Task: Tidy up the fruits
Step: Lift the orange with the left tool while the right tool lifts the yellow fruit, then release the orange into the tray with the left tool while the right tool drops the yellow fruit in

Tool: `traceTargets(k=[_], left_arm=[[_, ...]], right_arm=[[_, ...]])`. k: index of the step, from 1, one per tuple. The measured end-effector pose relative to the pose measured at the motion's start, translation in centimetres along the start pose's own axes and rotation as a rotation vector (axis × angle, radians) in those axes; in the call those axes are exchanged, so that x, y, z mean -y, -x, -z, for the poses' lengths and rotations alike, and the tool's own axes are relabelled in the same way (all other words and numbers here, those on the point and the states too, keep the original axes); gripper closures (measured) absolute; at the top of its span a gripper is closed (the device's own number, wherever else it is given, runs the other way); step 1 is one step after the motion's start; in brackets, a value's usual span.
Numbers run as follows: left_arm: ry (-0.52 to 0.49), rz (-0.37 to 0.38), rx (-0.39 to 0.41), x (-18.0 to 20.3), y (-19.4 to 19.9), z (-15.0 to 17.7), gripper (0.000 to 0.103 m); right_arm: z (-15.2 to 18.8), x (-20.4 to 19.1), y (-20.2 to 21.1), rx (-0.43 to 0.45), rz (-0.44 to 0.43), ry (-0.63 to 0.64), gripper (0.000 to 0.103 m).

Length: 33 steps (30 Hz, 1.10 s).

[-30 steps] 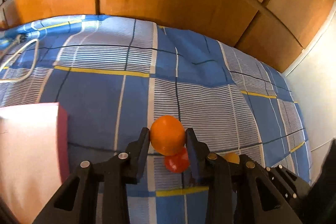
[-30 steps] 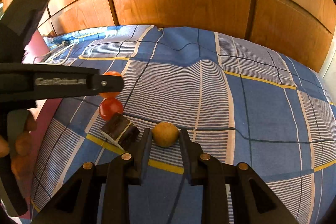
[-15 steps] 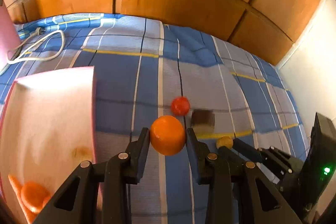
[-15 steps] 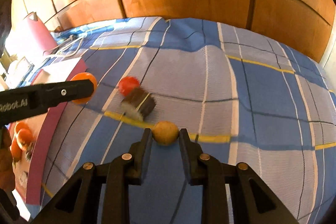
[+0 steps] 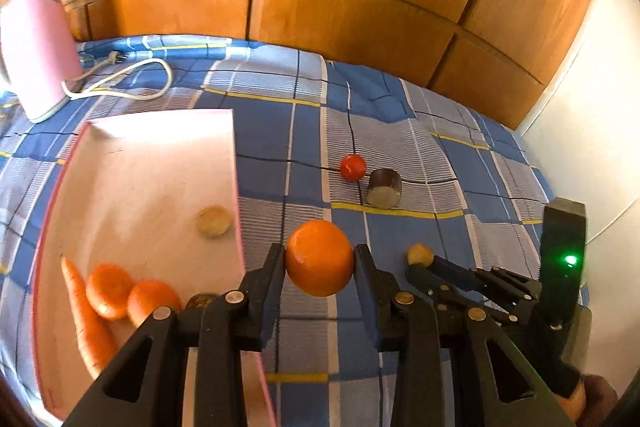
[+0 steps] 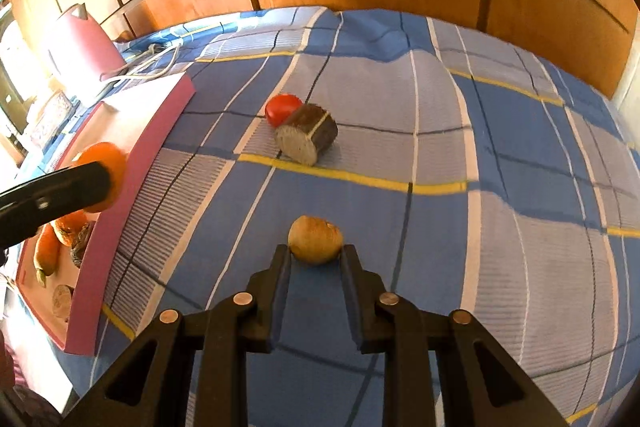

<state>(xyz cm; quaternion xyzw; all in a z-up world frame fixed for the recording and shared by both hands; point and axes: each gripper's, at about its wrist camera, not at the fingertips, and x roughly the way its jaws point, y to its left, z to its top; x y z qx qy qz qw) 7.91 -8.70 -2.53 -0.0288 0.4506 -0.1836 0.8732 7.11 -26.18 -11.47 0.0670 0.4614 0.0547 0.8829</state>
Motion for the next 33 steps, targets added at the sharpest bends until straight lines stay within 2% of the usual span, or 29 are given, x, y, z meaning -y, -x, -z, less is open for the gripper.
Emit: traceTargets(k=[14, 24, 33], left_arm=[[0.022, -0.044, 0.063, -2.7, 3.9, 3.1, 0.068], [0.091, -0.078, 0.094, -5.9, 5.2, 4.1, 0.068], [0.194, -0.115, 0.102, -10.0, 5.9, 5.0, 0.068]], right_arm=[[2.1, -3.6, 0.8, 0.015, 0.037, 0.129, 0.079], [2.6, -5.1, 1.0, 0.016, 0.052, 0.168, 0.079], [2.7, -6.4, 1.0, 0.011, 0.033, 0.196, 0.08]])
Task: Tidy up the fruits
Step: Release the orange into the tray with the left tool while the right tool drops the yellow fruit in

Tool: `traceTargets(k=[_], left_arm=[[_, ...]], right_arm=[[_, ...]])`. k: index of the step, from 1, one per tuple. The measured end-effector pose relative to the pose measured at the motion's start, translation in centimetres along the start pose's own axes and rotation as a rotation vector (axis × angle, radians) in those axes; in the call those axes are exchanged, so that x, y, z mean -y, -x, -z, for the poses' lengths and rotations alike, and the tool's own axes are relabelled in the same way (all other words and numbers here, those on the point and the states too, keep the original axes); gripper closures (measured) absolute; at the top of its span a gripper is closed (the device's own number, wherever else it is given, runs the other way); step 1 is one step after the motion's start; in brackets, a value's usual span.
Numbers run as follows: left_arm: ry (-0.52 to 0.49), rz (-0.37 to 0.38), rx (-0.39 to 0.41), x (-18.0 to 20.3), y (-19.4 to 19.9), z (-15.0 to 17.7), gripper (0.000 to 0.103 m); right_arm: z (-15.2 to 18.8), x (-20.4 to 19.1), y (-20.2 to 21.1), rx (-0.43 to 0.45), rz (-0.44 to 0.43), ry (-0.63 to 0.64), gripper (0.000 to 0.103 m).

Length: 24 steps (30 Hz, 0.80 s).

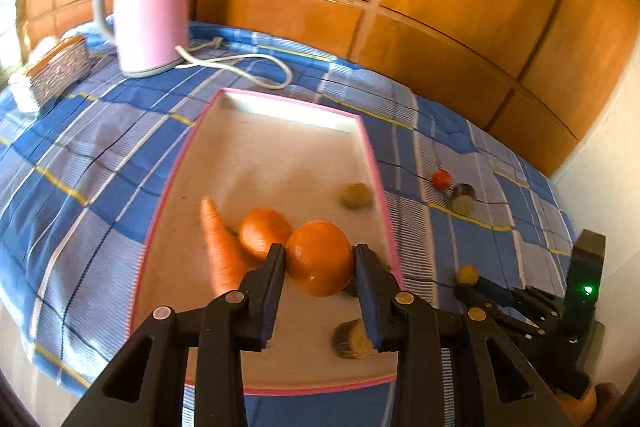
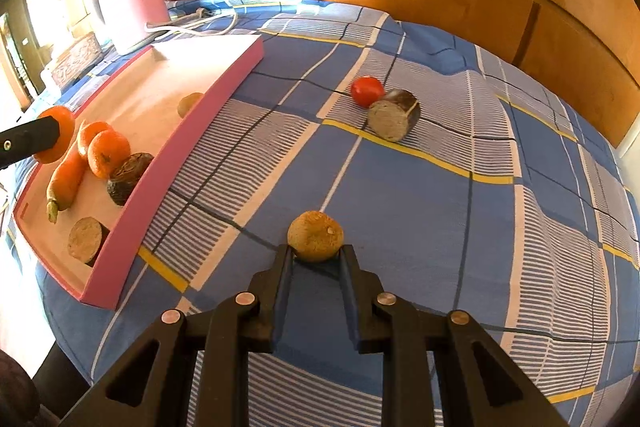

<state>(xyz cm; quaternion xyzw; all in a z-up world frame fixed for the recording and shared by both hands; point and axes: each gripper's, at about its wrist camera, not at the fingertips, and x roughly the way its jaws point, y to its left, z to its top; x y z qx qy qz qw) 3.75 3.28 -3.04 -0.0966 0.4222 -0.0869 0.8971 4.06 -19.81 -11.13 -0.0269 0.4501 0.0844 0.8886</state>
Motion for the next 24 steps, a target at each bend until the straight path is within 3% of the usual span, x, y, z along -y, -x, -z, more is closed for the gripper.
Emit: traceTargets(k=[7, 14, 24], left_arm=[[0.086, -0.054, 0.029, -4.3, 1.4, -0.1, 0.068], [0.134, -0.081, -0.002, -6.5, 1.1, 0.9, 0.068], [0.055, 0.039, -0.028, -3.8, 0.7, 1.5, 0.068]], right_arm=[[-0.4, -0.9, 0.5, 0.009, -0.05, 0.003, 0.08], [-2.1, -3.4, 2.0, 0.053, -0.133, 0.049, 0.08], [-2.5, -5.9, 2.8, 0.054, -0.227, 0.083, 0.082]])
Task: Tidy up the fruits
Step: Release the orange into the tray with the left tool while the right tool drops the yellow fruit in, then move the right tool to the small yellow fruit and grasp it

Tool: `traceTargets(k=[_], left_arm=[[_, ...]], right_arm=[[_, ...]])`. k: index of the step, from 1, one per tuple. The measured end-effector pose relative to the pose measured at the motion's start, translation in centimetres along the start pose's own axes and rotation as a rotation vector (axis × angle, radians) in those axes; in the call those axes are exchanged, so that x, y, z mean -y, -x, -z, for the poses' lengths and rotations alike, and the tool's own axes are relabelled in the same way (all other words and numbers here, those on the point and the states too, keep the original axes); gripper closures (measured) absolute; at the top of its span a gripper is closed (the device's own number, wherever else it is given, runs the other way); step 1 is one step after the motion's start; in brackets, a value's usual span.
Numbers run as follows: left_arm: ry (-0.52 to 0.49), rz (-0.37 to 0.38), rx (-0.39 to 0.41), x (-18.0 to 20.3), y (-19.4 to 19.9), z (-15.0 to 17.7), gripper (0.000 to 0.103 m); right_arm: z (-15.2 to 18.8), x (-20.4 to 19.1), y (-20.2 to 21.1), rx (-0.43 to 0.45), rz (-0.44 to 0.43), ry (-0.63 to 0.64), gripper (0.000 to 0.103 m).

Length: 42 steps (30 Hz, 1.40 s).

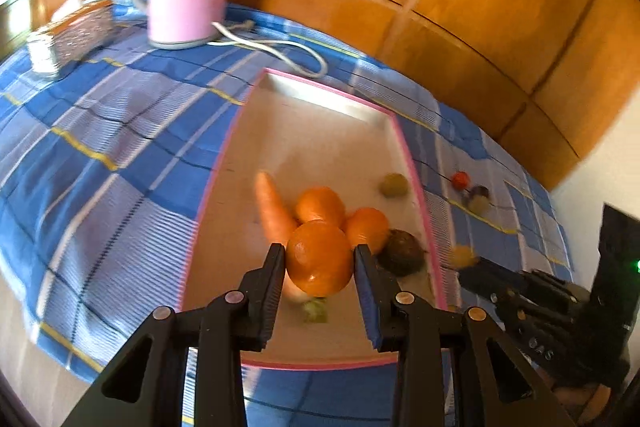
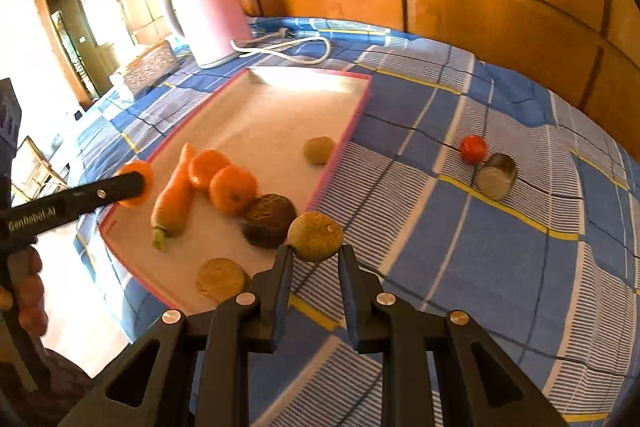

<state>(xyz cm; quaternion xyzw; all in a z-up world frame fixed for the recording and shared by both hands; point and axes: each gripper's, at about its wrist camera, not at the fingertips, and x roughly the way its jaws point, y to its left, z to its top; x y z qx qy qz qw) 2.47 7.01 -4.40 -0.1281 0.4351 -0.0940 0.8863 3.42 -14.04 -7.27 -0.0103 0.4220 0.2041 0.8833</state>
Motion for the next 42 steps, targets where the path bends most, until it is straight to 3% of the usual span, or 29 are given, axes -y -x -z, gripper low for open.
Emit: traceTargets(k=[1, 11, 18, 20, 29, 33, 37, 42], left_arm=[[-0.008, 0.006, -0.006, 0.2, -0.1, 0.0, 0.068], [-0.061, -0.005, -0.026, 1.4, -1.1, 0.4, 0.067], [-0.088, 0.017, -0.012, 2.3, -1.2, 0.4, 0.066], [-0.099, 0.012, -0.008, 2.6, -1.2, 0.4, 0.06], [-0.04, -0.021, 0.003, 1.3, -0.8, 0.3, 0.06], [-0.045, -0.024, 0.012, 1.3, -0.6, 0.3, 0.058], [-0.044, -0.023, 0.012, 1.2, -0.6, 0.3, 0.056], [-0.049, -0.027, 0.005, 1.3, -0.7, 0.4, 0.056]], right_arm=[[-0.1, -0.1, 0.0, -0.002, -0.01, 0.0, 0.096], [-0.4, 0.6, -1.3, -0.029, 0.008, -0.007, 0.096], [1.8, 4.6, -0.3, -0.052, 0.023, -0.13, 0.079], [2.1, 5.1, -0.3, -0.053, 0.025, -0.145, 0.074], [2.9, 4.9, 0.2, -0.06, 0.03, -0.116, 0.07], [2.9, 5.8, 0.4, -0.044, 0.08, -0.135, 0.07], [1.9, 9.6, 2.0, 0.04, 0.18, -0.244, 0.07], [0.3, 13.6, 2.0, 0.073, 0.312, -0.294, 0.07]])
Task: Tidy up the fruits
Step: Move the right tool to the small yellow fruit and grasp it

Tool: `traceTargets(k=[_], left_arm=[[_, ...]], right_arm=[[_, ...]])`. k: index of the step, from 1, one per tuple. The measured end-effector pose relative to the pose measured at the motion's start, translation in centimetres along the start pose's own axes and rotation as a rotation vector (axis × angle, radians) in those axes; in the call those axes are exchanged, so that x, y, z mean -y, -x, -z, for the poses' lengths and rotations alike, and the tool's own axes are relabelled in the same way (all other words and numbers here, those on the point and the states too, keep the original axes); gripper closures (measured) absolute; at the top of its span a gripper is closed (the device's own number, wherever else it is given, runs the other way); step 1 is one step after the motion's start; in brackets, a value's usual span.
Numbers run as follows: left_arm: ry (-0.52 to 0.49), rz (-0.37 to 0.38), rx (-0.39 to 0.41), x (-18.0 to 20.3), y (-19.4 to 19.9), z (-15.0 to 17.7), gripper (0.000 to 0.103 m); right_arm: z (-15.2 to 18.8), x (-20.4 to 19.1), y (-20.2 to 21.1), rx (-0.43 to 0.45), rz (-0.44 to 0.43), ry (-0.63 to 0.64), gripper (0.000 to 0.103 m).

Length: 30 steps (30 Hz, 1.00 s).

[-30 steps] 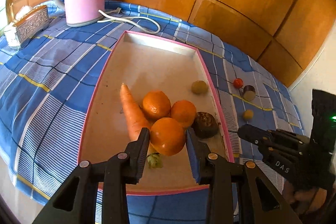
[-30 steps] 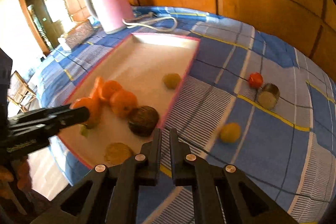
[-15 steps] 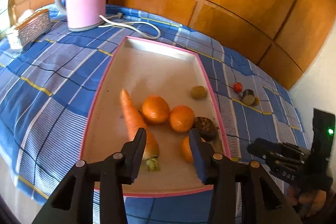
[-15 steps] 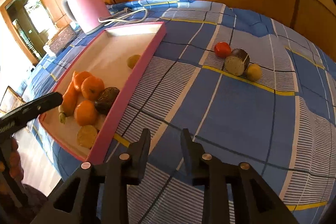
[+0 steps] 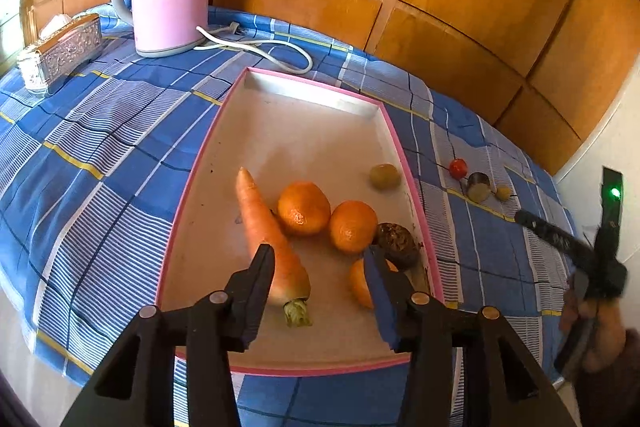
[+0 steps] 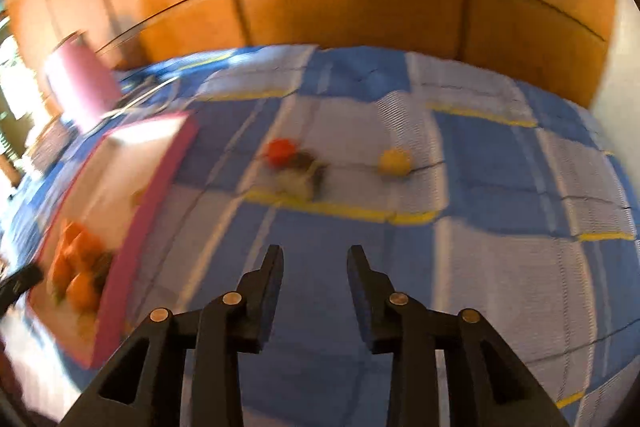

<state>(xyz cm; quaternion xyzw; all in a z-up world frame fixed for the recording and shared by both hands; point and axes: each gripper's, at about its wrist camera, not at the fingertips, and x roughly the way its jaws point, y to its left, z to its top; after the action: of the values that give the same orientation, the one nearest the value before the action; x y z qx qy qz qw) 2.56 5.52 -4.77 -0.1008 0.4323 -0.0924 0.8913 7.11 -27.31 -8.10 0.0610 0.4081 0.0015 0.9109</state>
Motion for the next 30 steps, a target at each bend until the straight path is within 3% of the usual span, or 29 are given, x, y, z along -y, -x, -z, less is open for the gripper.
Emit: traceTargets(k=[4, 12, 16, 22, 25, 28, 30], left_arm=[[-0.013, -0.013, -0.004, 0.2, -0.1, -0.1, 0.056], [-0.028, -0.023, -0.022, 0.7, -1.1, -0.7, 0.052], [-0.031, -0.02, -0.035, 0.9, -1.8, -0.7, 0.052], [-0.031, -0.018, -0.032, 1.0, -1.9, -0.8, 0.052], [-0.025, -0.016, -0.022, 0.8, -1.6, -0.8, 0.052], [-0.012, -0.012, -0.015, 0.5, -1.3, -0.8, 0.052], [-0.012, -0.007, -0.009, 0.4, -1.0, -0.7, 0.052]], right_arm=[[-2.1, 1.7, -2.8, -0.004, 0.07, -0.046, 0.07], [-3.7, 2.2, -6.7, -0.053, 0.095, -0.036, 0.07], [-3.8, 2.7, -7.6, -0.068, 0.109, -0.033, 0.081], [-4.1, 3.1, -7.1, -0.048, 0.098, -0.019, 0.083], [-4.2, 2.8, -5.5, -0.015, 0.084, -0.011, 0.101], [-4.4, 1.4, -3.6, 0.016, 0.048, 0.024, 0.101], [-4.4, 0.8, -3.2, 0.028, 0.073, 0.045, 0.1]])
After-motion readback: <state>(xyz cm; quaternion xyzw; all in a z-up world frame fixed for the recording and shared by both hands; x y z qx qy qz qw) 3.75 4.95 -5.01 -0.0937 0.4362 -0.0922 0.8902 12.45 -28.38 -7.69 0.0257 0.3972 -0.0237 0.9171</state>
